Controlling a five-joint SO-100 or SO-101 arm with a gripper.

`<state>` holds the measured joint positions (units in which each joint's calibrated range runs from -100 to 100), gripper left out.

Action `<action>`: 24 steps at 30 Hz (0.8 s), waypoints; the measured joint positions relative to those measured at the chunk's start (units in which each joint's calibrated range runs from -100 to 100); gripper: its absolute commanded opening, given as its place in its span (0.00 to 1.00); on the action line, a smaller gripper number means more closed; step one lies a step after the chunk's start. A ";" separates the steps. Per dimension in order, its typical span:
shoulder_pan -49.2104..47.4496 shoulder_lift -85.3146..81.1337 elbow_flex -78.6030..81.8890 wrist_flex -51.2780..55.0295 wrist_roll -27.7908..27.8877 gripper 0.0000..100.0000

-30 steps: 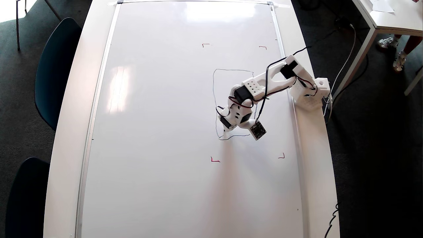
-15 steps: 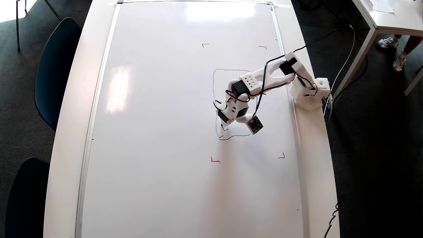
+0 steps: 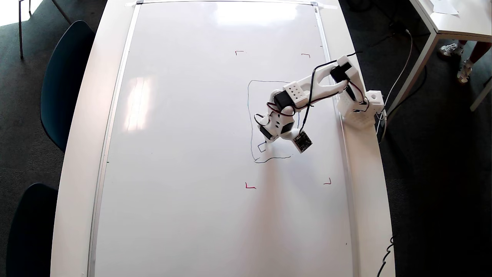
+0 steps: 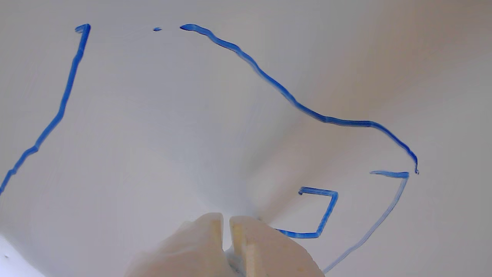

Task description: Draw on a whiteboard a robot head using a pen attached to the gripper

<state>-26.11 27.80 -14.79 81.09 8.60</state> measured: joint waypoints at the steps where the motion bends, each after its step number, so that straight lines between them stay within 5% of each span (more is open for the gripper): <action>1: 0.00 -0.34 0.64 0.09 0.05 0.01; 24: -2.21 -1.35 1.91 -1.45 0.00 0.01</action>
<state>-28.32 26.45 -12.89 79.63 8.60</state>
